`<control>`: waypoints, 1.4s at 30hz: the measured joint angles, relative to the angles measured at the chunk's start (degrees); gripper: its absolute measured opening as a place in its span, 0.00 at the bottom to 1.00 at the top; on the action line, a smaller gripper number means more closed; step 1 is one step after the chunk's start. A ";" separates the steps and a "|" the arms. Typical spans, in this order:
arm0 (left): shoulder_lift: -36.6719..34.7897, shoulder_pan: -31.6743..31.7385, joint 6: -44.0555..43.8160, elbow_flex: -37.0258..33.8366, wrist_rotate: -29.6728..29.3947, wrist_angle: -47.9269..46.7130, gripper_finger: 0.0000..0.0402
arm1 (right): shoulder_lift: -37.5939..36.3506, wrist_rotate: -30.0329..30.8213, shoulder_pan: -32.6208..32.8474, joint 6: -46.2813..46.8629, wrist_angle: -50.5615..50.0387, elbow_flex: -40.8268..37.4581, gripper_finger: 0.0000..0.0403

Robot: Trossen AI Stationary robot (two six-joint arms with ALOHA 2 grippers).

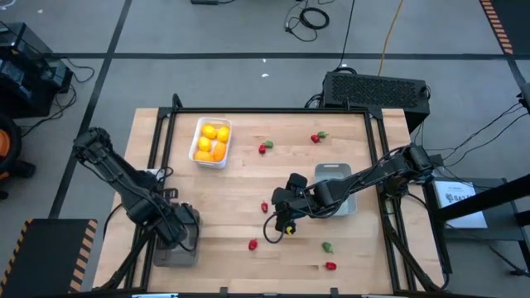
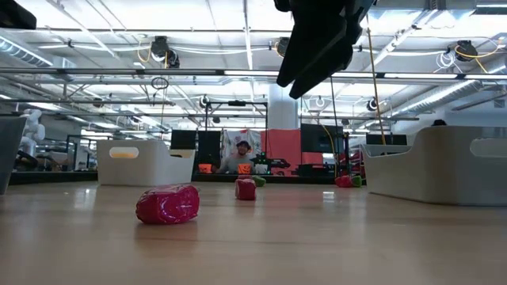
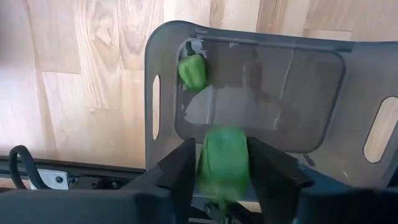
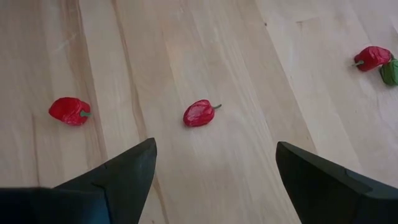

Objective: Sort produce into baskets
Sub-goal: Put the bottom left green chili pepper into the transparent black bin, then put the top left green chili pepper into the transparent black bin

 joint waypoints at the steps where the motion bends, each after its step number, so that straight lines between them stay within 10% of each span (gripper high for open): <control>1: 0.00 0.00 0.00 0.00 0.10 0.03 0.40 | 0.00 0.00 0.00 0.01 0.00 0.00 0.79; 10: 0.00 0.02 3.20 0.02 -1.58 1.81 0.50 | 0.00 0.01 0.00 -0.02 0.09 0.00 0.79; 20: 0.00 8.64 26.44 -0.91 -24.72 20.75 0.51 | 0.00 0.36 -0.04 2.35 3.25 0.00 0.79; 31: -3.24 25.10 41.39 -7.67 -31.68 31.89 0.51 | 1.30 18.43 -4.29 -10.64 2.22 0.02 0.79; 42: -27.17 32.19 49.68 -17.52 -30.59 48.93 0.51 | 1.49 -0.11 -27.77 -27.21 6.88 -1.18 0.79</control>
